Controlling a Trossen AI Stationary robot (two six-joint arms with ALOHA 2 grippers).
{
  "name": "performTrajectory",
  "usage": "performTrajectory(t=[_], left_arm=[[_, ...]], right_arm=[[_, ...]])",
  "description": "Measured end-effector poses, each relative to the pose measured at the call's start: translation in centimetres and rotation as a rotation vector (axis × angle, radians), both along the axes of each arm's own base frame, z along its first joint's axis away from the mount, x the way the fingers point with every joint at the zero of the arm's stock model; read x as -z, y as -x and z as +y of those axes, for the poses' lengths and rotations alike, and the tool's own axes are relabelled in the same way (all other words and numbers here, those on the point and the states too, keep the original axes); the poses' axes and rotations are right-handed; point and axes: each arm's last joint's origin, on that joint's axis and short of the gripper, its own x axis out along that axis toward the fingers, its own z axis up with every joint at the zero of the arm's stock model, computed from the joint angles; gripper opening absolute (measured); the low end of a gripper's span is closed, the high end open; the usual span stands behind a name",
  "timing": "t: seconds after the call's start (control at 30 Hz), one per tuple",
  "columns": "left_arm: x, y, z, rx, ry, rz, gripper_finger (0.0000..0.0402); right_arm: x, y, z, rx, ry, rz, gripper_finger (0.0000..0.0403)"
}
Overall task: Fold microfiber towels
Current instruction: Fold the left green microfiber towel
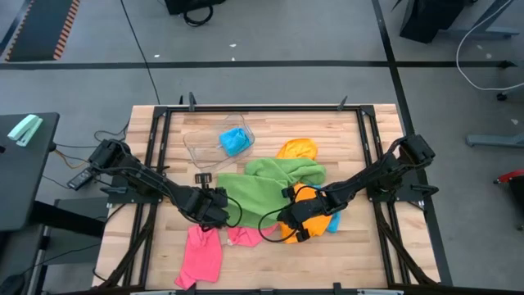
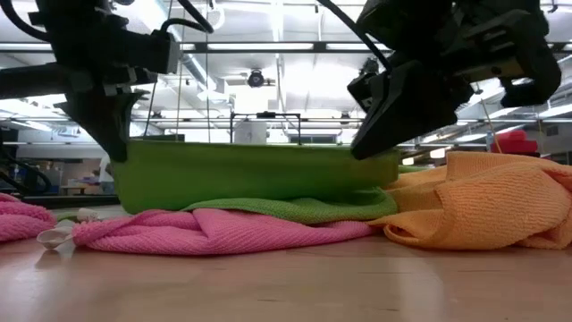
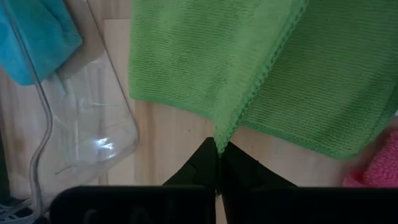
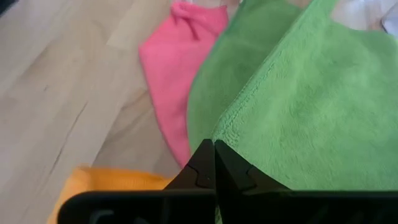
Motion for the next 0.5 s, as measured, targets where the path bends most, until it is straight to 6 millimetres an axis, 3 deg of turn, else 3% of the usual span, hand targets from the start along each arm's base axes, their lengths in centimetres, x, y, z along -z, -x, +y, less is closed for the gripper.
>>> performTrajectory(t=[0.23, 0.5], left_arm=[[0.02, 0.08, -0.59, 0.007, 0.023, -0.015, 0.0021], [0.41, -0.31, -0.97, 0.002, 0.086, -0.019, 0.0011]], right_arm=[[0.71, -0.28, 0.22, 0.002, -0.044, 0.011, 0.0007], [0.92, -0.39, 0.29, 0.012, -0.066, 0.013, 0.0064]])
